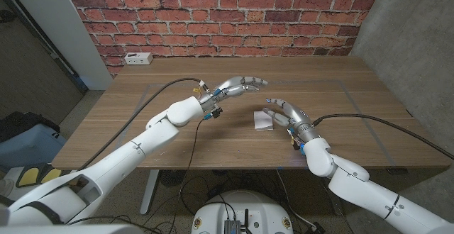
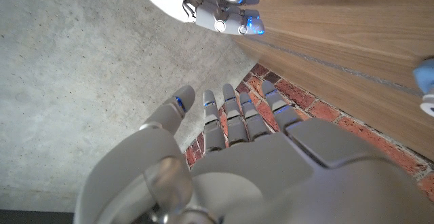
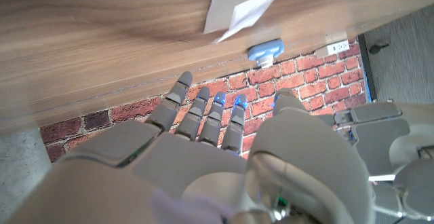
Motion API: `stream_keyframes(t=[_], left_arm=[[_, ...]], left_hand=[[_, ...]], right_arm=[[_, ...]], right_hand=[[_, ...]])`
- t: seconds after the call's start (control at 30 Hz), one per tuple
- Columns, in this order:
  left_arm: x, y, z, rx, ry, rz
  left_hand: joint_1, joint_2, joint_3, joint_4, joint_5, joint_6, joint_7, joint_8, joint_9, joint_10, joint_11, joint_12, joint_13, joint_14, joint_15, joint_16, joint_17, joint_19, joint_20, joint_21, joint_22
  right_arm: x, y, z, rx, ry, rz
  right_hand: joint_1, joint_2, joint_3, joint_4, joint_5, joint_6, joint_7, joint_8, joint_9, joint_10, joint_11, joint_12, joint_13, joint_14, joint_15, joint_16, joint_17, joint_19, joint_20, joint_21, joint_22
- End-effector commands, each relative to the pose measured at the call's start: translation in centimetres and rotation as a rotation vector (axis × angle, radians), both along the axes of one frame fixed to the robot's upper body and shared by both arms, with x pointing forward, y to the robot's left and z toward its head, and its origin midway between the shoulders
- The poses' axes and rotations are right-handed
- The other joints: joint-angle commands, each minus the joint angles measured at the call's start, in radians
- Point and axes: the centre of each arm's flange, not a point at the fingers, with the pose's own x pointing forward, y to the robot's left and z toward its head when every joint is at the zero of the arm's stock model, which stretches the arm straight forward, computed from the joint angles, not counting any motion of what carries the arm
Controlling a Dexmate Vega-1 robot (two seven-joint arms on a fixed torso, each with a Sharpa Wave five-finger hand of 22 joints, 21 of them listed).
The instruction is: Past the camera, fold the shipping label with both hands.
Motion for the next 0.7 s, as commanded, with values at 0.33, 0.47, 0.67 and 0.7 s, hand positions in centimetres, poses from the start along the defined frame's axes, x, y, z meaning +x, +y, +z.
stream_keyframes(t=[0.33,0.47,0.67,0.7], left_arm=[[0.6,4.0,-1.7,-0.263,0.072,0.026],[1.0,4.8,-1.9,-0.287,0.109,0.008],[1.6,5.8,-2.1,-0.315,0.140,-0.003],[1.7,6.1,-2.1,-0.319,0.144,-0.004]], left_hand=[[-0.009,0.017,-0.121,0.021,-0.146,-0.218,-0.111,-0.006,-0.078,-0.207,-0.071,-0.061,-0.139,-0.202,-0.050,0.002,-0.022,-0.076,-0.087,-0.053,-0.007],[-0.033,0.066,-0.142,0.055,-0.184,-0.262,-0.115,-0.006,-0.080,-0.256,-0.070,-0.065,-0.166,-0.232,-0.050,0.004,-0.017,-0.089,-0.084,-0.062,-0.006],[-0.069,0.079,-0.172,0.106,-0.231,-0.357,-0.096,-0.013,-0.083,-0.318,-0.077,-0.062,-0.202,-0.285,-0.063,0.005,-0.016,-0.123,-0.100,-0.079,-0.005],[-0.072,0.076,-0.175,0.107,-0.233,-0.360,-0.095,-0.012,-0.083,-0.320,-0.080,-0.062,-0.203,-0.286,-0.064,0.005,-0.017,-0.125,-0.103,-0.081,-0.005]], right_arm=[[0.3,-1.3,0.6,0.256,-0.061,0.152],[0.6,-1.2,0.9,0.308,-0.055,0.189],[0.9,-0.9,1.3,0.365,-0.069,0.229],[1.0,-0.8,1.4,0.371,-0.070,0.237]], right_hand=[[-0.055,-0.002,-0.007,0.024,0.016,-0.042,0.004,0.006,-0.001,-0.065,0.003,-0.005,-0.003,-0.037,-0.040,-0.025,-0.008,-0.012,-0.071,-0.001,-0.001],[-0.074,-0.002,-0.012,0.034,0.017,-0.047,0.010,0.008,0.000,-0.073,0.011,-0.003,-0.005,-0.048,-0.027,-0.030,-0.011,-0.013,-0.087,-0.002,-0.002],[-0.105,0.013,-0.013,0.055,0.020,-0.060,0.021,0.008,0.000,-0.088,0.018,-0.002,-0.007,-0.059,-0.028,-0.035,-0.013,-0.013,-0.104,-0.002,-0.004],[-0.108,0.014,-0.013,0.057,0.020,-0.062,0.021,0.008,0.000,-0.089,0.018,-0.002,-0.008,-0.060,-0.028,-0.035,-0.014,-0.012,-0.105,-0.002,-0.004]])
